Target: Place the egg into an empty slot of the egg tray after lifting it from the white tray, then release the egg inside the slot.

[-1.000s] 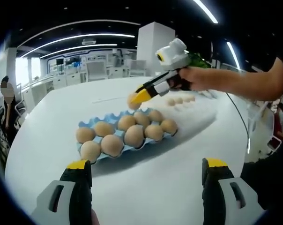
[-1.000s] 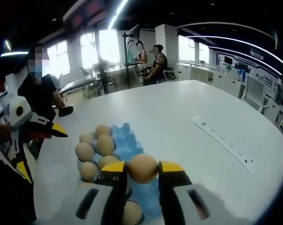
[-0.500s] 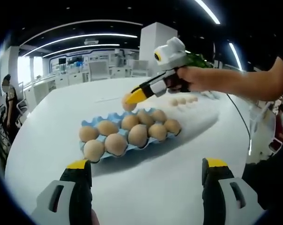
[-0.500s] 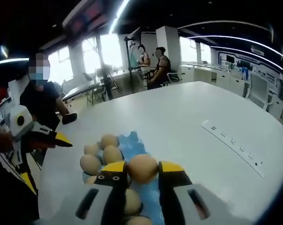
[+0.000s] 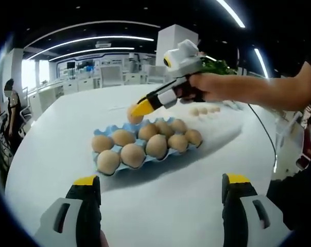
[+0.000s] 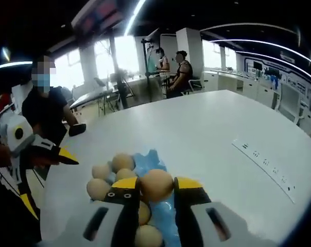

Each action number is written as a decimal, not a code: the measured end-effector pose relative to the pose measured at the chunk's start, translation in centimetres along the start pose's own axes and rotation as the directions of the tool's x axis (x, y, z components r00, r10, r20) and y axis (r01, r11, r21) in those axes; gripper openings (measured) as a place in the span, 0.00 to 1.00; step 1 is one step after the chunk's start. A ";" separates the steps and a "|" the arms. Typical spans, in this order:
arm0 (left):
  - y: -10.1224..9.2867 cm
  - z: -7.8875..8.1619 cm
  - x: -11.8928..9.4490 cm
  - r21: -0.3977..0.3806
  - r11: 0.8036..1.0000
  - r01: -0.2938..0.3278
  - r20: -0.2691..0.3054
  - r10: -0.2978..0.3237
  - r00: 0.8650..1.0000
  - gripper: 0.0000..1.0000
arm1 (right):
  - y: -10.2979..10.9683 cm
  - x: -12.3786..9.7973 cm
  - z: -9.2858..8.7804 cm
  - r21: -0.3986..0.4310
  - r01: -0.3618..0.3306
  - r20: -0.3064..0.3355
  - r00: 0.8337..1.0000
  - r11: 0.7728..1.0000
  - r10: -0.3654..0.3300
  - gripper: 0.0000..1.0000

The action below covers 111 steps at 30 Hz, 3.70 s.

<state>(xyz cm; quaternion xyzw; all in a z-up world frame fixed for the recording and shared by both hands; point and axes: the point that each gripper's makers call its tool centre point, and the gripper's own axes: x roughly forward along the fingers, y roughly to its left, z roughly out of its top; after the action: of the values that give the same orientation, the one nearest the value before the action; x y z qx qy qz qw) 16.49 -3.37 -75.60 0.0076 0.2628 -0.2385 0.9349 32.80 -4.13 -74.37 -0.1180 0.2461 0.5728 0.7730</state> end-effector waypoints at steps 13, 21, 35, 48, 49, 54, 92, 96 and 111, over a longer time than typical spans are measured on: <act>0.6 0.0 -0.1 0.000 1.000 0.000 -0.012 0.000 1.000 1.00 | 0.4 2.6 1.0 -0.009 -0.029 -0.008 1.000 1.000 0.029 0.26; 1.0 -0.2 -0.2 -0.005 1.000 -0.004 -0.015 0.004 1.000 1.00 | 0.9 4.1 1.8 -0.021 -0.050 -0.007 0.999 0.999 0.050 0.26; 1.6 -0.9 -0.4 -0.023 1.000 -0.012 -0.026 0.011 1.000 1.00 | 1.3 6.4 2.4 -0.041 -0.064 -0.026 0.998 0.997 0.063 0.27; 1.6 -1.4 -0.5 -0.027 1.000 -0.005 -0.039 0.004 0.999 1.00 | 1.0 8.2 1.2 -0.049 -0.065 -0.086 0.994 0.997 0.061 0.27; 1.5 -1.5 -0.4 -0.024 1.000 -0.004 -0.042 0.003 0.999 1.00 | 1.0 8.2 1.2 -0.050 -0.065 -0.087 0.994 0.997 0.060 0.27; 1.3 -1.4 -0.1 -0.026 1.000 0.005 -0.040 -0.006 0.999 1.00 | 1.0 8.6 0.7 -0.077 -0.083 -0.118 0.990 0.994 0.073 0.27; 0.4 0.1 -0.1 0.033 0.999 0.026 -0.045 -0.024 0.999 1.00 | 0.3 3.5 2.4 -0.063 -0.056 0.017 0.998 0.996 0.057 0.30; 0.0 0.3 0.1 0.039 0.999 0.026 -0.043 -0.024 0.999 1.00 | -0.2 2.0 1.9 -0.044 -0.043 0.013 0.999 0.998 0.044 0.29; -2.0 0.9 0.9 0.049 0.998 0.046 -0.029 -0.045 0.999 1.00 | -1.2 -2.7 -0.5 -0.079 -0.018 0.004 1.000 0.997 0.018 0.34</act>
<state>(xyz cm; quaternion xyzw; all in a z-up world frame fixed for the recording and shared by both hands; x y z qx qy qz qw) 16.69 -5.68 -75.09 0.0282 0.2699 -0.2660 0.9250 33.26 -6.96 -73.49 -0.1451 0.2226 0.5893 0.7630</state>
